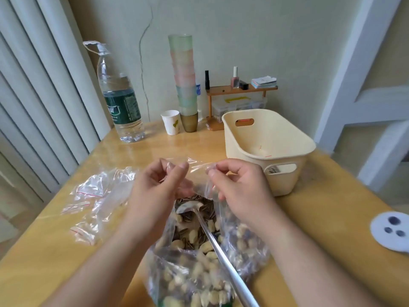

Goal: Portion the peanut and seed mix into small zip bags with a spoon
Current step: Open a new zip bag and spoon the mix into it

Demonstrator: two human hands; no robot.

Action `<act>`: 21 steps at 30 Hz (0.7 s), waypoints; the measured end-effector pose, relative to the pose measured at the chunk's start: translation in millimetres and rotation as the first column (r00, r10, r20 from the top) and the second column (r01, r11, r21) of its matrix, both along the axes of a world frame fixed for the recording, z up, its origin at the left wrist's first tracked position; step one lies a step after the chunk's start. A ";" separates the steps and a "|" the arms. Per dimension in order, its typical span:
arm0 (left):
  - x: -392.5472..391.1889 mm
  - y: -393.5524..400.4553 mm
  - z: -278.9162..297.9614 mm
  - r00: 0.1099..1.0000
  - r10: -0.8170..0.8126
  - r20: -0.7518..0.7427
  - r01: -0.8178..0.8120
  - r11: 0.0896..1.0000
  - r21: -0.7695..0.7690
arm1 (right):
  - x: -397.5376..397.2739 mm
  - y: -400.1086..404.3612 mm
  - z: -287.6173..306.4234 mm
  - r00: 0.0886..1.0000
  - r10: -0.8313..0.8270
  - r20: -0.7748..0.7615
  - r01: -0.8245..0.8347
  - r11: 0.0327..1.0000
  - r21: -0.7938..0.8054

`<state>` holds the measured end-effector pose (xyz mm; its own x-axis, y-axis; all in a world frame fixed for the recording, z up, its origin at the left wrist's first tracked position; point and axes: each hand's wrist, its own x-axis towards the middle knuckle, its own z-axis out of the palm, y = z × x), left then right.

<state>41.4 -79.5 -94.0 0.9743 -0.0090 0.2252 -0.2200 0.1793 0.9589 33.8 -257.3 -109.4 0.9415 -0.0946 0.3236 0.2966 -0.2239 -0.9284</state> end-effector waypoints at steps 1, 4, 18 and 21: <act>-1.8 2.9 -1.0 1.000 0.023 0.009 -0.024 1.000 0.021 | 0.3 -1.1 0.5 1.000 0.004 -0.006 -0.004 1.000 0.012; -6.4 11.3 -8.6 0.992 0.108 0.066 -0.116 0.982 0.147 | -0.5 -1.3 1.5 0.999 0.021 -0.043 -0.019 0.999 0.043; -19.5 13.9 -18.1 0.912 0.010 0.410 -0.331 0.610 0.720 | -9.8 13.4 6.8 0.980 0.157 -0.119 -0.118 0.951 0.285; -17.0 10.4 -20.7 0.951 0.000 0.310 -0.231 0.668 0.708 | -8.5 13.6 4.3 0.975 0.152 -0.164 -0.098 0.950 0.297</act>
